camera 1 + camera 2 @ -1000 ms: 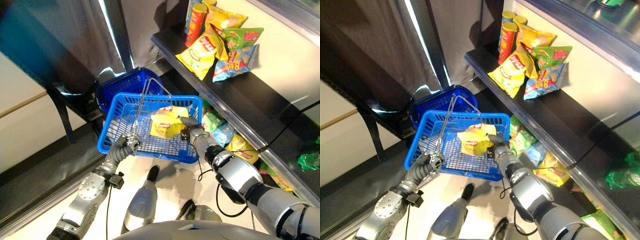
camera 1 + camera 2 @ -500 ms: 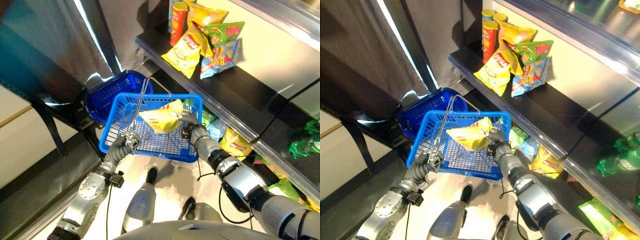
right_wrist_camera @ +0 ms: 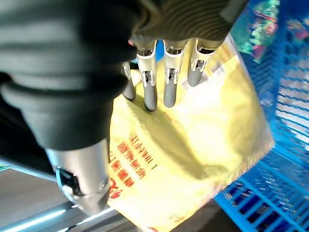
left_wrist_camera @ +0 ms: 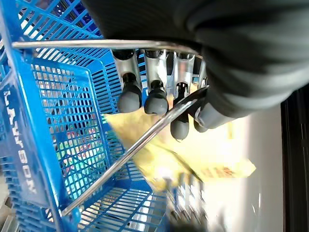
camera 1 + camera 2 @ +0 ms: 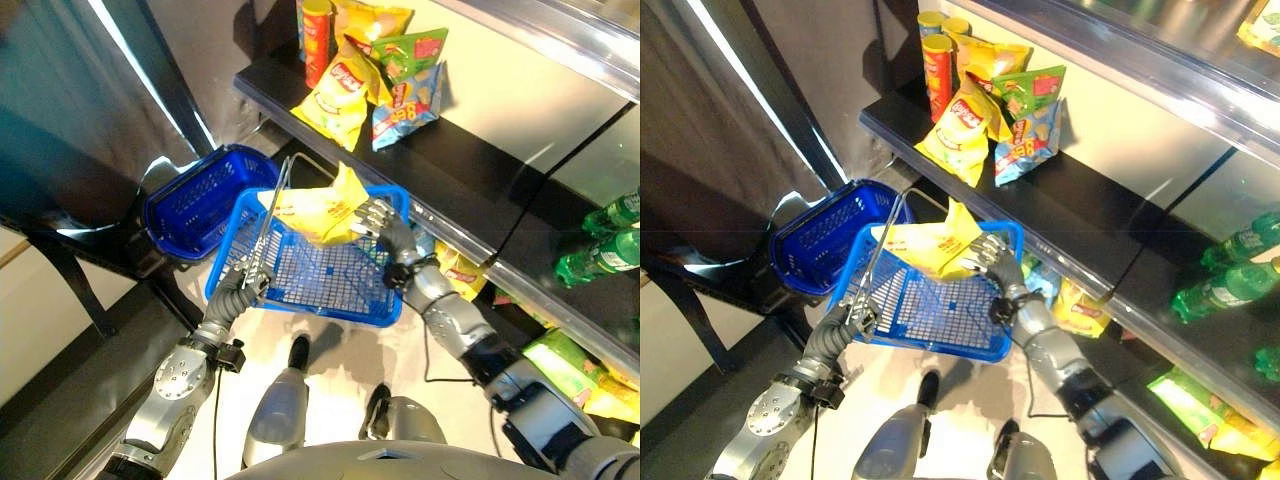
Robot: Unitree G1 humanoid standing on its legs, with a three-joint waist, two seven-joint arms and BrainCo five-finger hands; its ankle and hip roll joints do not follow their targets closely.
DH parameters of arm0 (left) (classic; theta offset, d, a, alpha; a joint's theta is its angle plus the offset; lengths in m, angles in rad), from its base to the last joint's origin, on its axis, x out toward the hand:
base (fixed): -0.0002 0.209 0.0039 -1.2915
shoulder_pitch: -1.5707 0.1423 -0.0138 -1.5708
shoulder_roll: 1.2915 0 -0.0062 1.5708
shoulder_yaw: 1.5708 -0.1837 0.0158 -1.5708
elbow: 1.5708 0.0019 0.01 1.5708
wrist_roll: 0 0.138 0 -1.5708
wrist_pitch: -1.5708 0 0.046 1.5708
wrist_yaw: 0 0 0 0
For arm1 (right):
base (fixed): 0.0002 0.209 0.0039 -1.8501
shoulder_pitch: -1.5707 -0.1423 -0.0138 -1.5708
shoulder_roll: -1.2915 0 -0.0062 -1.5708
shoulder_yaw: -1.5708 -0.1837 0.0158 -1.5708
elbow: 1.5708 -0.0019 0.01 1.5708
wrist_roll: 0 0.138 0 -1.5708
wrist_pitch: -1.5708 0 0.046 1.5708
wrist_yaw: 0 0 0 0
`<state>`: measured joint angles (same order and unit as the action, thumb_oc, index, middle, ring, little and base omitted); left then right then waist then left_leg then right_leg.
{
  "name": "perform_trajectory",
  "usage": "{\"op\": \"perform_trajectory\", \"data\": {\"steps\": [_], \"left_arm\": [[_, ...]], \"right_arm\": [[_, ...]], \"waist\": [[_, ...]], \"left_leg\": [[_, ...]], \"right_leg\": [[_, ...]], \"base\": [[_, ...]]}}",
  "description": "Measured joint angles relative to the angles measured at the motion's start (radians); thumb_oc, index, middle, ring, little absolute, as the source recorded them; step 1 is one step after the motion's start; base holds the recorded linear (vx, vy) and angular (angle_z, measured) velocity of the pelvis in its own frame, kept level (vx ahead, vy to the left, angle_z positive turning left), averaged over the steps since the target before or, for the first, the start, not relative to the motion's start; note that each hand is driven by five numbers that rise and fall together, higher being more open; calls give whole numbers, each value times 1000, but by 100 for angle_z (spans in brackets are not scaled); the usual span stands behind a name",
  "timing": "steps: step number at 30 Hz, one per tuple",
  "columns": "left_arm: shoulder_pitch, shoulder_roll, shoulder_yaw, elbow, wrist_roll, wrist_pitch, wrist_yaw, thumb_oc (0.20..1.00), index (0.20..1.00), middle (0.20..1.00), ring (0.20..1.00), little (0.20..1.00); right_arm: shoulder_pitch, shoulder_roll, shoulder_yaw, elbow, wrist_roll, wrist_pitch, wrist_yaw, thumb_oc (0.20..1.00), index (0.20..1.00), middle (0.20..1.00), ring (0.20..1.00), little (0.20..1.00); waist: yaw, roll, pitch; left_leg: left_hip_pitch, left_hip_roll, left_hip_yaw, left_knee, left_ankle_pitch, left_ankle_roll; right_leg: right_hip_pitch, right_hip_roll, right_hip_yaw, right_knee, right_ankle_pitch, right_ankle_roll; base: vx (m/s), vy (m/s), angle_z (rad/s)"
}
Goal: Pick up the snacks into the basket
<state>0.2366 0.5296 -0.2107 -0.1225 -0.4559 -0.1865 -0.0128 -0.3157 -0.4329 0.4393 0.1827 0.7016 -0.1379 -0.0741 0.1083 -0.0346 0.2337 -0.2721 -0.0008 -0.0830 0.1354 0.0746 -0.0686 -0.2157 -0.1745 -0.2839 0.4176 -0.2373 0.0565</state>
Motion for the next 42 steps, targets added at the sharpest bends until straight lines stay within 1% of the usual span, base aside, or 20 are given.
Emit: {"op": "perform_trajectory", "data": {"steps": [3,5,6,10,12,16,21,25,26,28,29,31,32,33,34,35,37,38,39,42], "left_arm": [[6,0,11,1,0,0,9,200,200,200,200,200],[5,0,11,24,7,0,6,200,200,200,200,200],[16,1,19,43,7,0,7,200,200,200,200,200],[24,-1,22,108,12,-2,10,200,200,200,200,200],[27,-8,27,173,12,-2,13,200,200,200,200,200],[35,-25,28,251,38,-2,15,200,200,200,200,200],[55,-68,33,300,51,0,14,200,200,200,200,200],[54,-82,36,352,52,-1,14,200,200,200,200,200],[49,-88,36,375,54,-5,14,200,200,200,200,200],[44,-124,44,444,71,-12,26,200,200,200,200,200],[47,-134,44,453,72,-12,35,200,200,200,200,200],[53,-160,58,489,87,-14,48,200,200,200,200,200],[34,-181,63,567,101,-24,55,200,200,200,200,200],[25,-191,64,607,110,-22,59,200,200,200,200,200],[26,-203,64,625,114,-13,70,200,200,200,200,200],[21,-212,69,658,118,-25,73,200,200,200,200,200],[16,-232,72,761,125,-22,84,200,200,200,200,200],[14,-241,74,795,126,-22,87,200,200,200,200,200],[5,-258,73,859,126,-22,90,200,200,200,200,200],[3,-284,74,919,126,-17,93,200,200,200,200,200]], "right_arm": [[41,-59,-27,-93,18,-16,39,1000,1000,1000,1000,1000],[66,-124,-28,-159,49,-16,96,1000,1000,1000,1000,1000],[90,-179,-20,-215,68,-17,140,1000,1000,1000,1000,1000],[108,-212,-18,-230,90,-16,201,1000,1000,1000,1000,1000],[144,-240,-23,-266,96,-17,229,1000,1000,1000,1000,1000],[180,-256,-38,-274,96,-16,246,1000,1000,1000,1000,1000],[222,-257,-35,-284,95,-10,269,1000,1000,1000,1000,1000],[289,-249,-42,-279,74,0,268,1000,1000,1000,1000,1000],[319,-240,-51,-276,71,2,269,1000,1000,1000,1000,1000],[349,-196,-67,-237,43,9,266,1000,1000,1000,1000,1000],[365,-195,-66,-236,27,14,268,1000,1000,1000,1000,1000],[386,-166,-66,-190,-17,16,273,1000,1000,1000,1000,1000],[391,-132,-62,-113,-46,18,280,1000,1000,1000,1000,1000],[390,-120,-54,-71,-55,27,279,1000,1000,1000,1000,1000],[409,-131,-33,-59,-72,44,281,1000,1000,1000,1000,1000],[422,-124,-34,-41,-78,42,288,1000,1000,1000,1000,1000],[443,-81,-25,46,-121,48,290,1000,1000,1000,1000,1000],[439,-70,-18,78,-135,51,290,1000,1000,1000,1000,1000],[453,-62,-12,120,-177,53,290,1000,1000,1000,1000,1000],[481,-49,-9,181,-203,57,293,1000,1000,1000,1000,1000]], "waist": [[-14,1,0],[-25,1,0],[-14,2,-1],[-40,1,-2],[-45,0,-3],[-50,0,-5],[-62,1,-11],[-66,-10,-47],[-82,-11,-59],[-76,-11,-79],[-81,-13,-84],[-96,-13,-103],[-96,-12,-122],[-93,-10,-130],[-109,-9,-139],[-118,-9,-150],[-121,-6,-176],[-117,-5,-180],[-124,1,-194],[-125,6,-203]], "left_leg": [[2,1,4,-2,0,0],[5,4,16,-4,-1,1],[7,5,27,-5,-3,3],[22,6,30,-10,-5,5],[34,9,46,-21,-5,7],[37,11,63,-25,-7,12],[80,10,81,-46,-10,17],[105,10,91,-67,-11,20],[110,10,99,-72,-11,21],[141,12,111,-90,-12,23],[149,12,115,-95,-14,24],[163,17,131,-114,-13,25],[181,21,147,-130,-12,26],[193,22,154,-136,-12,26],[203,20,157,-145,-12,28],[209,22,165,-157,-10,29],[236,27,193,-182,-9,30],[245,28,192,-184,-10,30],[261,29,197,-200,-10,30],[283,27,211,-218,-9,31]], "right_leg": [[-2,1,4,-1,0,0],[-11,3,16,-3,4,0],[-10,4,26,-3,6,1],[3,7,30,-18,13,4],[5,12,48,-33,20,6],[10,14,61,-50,35,10],[42,15,75,-81,46,17],[65,17,83,-109,54,22],[66,18,88,-118,59,23],[95,23,101,-145,70,27],[99,24,109,-155,72,28],[113,31,115,-189,89,28],[123,38,134,-214,105,29],[135,39,137,-225,110,31],[143,36,137,-237,114,35],[145,38,141,-250,120,35],[161,44,156,-290,145,37],[172,46,162,-304,152,38],[180,46,171,-320,157,41],[192,47,185,-336,168,44]], "base": [[7,9,-5],[19,16,-17],[22,18,-20],[15,20,-6],[20,33,-19],[27,31,-14],[46,33,-10],[56,41,-8],[61,50,-12],[48,36,-22],[71,54,-27],[47,37,-29],[29,22,-37],[53,27,-35],[52,27,-19],[58,27,-19],[49,22,-40],[53,24,-43],[58,26,-27],[34,17,-24]]}}
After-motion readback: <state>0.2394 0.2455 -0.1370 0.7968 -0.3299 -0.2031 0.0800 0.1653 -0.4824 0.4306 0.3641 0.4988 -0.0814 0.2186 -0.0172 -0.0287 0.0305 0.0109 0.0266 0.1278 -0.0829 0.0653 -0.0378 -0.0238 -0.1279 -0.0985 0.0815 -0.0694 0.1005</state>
